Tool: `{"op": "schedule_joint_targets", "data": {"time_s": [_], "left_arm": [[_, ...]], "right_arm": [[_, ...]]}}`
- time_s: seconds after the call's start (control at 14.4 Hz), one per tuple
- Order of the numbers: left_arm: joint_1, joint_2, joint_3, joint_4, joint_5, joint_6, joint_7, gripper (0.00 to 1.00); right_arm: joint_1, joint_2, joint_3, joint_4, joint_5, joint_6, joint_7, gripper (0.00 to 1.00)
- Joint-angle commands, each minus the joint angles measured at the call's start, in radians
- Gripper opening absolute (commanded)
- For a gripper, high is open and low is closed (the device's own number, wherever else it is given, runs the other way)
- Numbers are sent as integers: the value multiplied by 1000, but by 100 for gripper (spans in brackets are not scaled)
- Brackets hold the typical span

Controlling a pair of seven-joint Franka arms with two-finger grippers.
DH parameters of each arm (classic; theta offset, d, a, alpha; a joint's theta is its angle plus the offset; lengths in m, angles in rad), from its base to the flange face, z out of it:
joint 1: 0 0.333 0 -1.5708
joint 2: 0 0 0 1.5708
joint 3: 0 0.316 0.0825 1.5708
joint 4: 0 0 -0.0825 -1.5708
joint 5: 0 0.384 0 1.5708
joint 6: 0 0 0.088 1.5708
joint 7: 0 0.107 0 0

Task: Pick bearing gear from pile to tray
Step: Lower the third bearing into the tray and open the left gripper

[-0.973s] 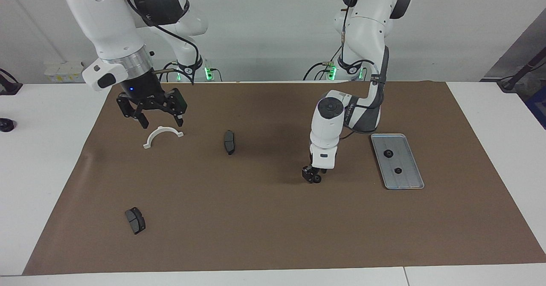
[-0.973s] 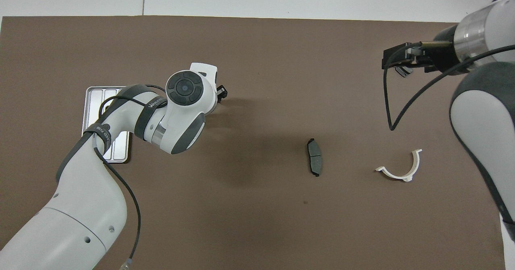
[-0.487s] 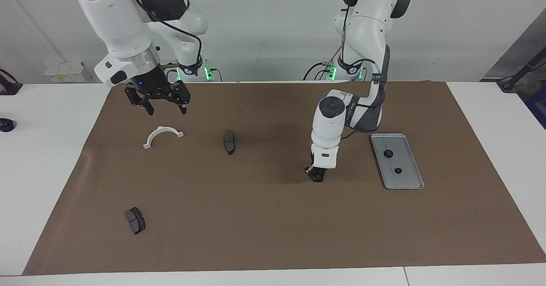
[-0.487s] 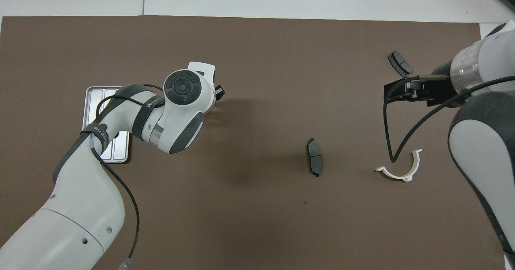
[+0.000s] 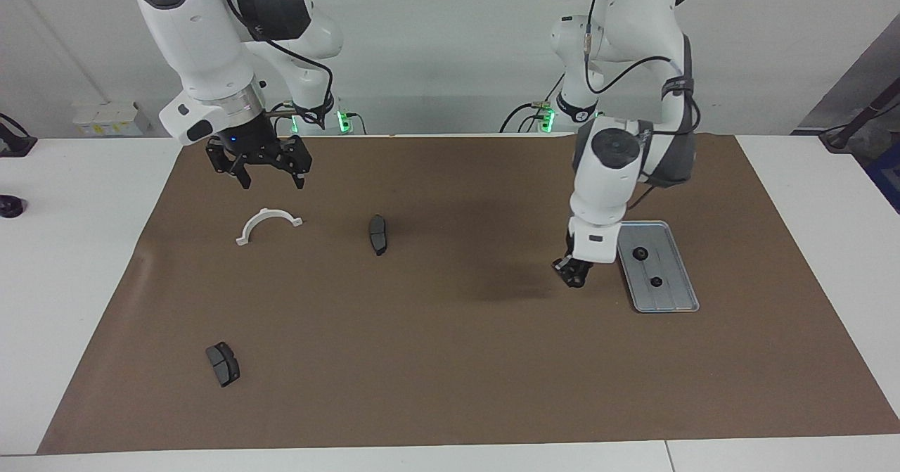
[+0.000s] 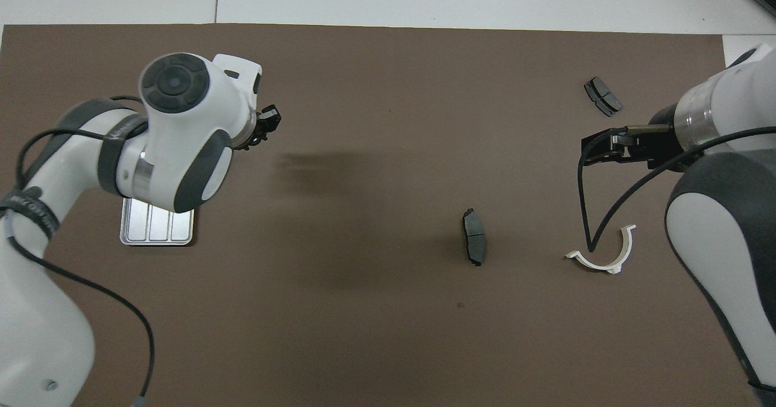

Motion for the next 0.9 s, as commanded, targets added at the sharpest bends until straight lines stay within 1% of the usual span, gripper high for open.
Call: {"op": "schedule_joint_targets", "data": {"time_s": [0.0, 0.07, 0.21, 0.28, 0.35, 0.49, 0.56, 0.63, 0.7, 0.76, 0.83], "left_arm": [[123, -97, -8, -65, -75, -100, 255, 0], [166, -105, -6, -74, -91, -111, 334, 0], [246, -129, -6, -143, -102, -85, 481, 0], [275, -145, -5, -186, -102, -44, 544, 0], [307, -166, -5, -253, -102, 23, 596, 0], [337, -209, -3, -391, -104, 157, 641, 0], [360, -220, -3, -440, -104, 201, 681, 0], [373, -226, -3, -467, -104, 214, 718, 0], [392, -234, -2, -490, -104, 217, 747, 0], [401, -246, -3, -525, -104, 228, 755, 0], [401, -254, -3, -548, -104, 252, 749, 2]], "right_arm": [[-33, -32, 5, -44, -10, 49, 6, 100], [-36, -32, 5, -44, -10, 53, 1, 100], [-46, -30, 5, -44, -10, 47, -13, 100], [-49, -30, 5, -42, -10, 39, -22, 100], [-53, -30, 5, -38, -10, 31, -33, 100], [-67, -26, 2, -29, -10, 27, -69, 100], [-78, -21, 3, -19, -10, 22, -86, 100], [-78, -18, 0, -7, -10, 2, -106, 100], [-64, -10, -20, 7, -10, -16, -120, 100], [-49, -7, -50, 17, -11, -36, -129, 100], [-14, -1, -78, 28, -14, -44, -137, 100]]}}
